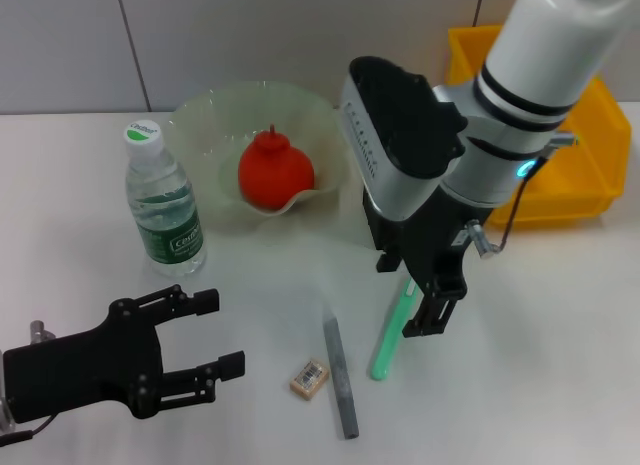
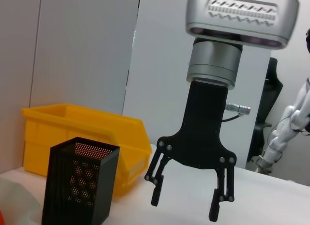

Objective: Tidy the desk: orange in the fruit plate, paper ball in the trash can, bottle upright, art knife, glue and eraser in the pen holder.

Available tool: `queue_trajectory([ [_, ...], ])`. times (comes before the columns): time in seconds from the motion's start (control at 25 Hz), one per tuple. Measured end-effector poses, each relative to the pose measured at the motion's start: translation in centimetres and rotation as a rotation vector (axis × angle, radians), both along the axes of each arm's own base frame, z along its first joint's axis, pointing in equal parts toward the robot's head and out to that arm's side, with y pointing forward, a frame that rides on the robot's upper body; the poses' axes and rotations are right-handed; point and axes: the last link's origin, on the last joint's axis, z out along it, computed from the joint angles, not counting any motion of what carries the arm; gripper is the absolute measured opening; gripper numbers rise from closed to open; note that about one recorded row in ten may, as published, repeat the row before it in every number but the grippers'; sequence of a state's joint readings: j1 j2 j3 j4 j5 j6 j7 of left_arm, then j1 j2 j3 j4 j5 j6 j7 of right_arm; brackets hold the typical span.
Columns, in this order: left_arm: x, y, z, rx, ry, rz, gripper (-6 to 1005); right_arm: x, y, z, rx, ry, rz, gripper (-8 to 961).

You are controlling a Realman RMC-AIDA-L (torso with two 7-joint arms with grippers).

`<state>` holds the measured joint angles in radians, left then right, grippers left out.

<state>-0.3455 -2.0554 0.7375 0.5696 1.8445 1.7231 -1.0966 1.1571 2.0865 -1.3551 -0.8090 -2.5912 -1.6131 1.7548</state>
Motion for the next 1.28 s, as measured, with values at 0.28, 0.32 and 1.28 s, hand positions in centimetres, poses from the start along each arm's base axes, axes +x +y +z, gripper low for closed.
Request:
queue_trajectory([
  [0.28, 0.1, 0.5, 0.1, -0.008, 0.004, 0.012, 811, -0.6, 0.5, -1.1, -0.071, -0.076, 0.22, 827],
  [0.32, 0.2, 0.5, 0.2, -0.008, 0.001, 0.016, 811, -0.6, 0.5, -1.1, -0.071, -0.076, 0.22, 826],
  [1.28, -0.2, 0.8, 0.7, 0.035, -0.017, 0.057, 811, 2.3, -1.6, -4.3, -0.242, -0.197, 0.564, 823],
])
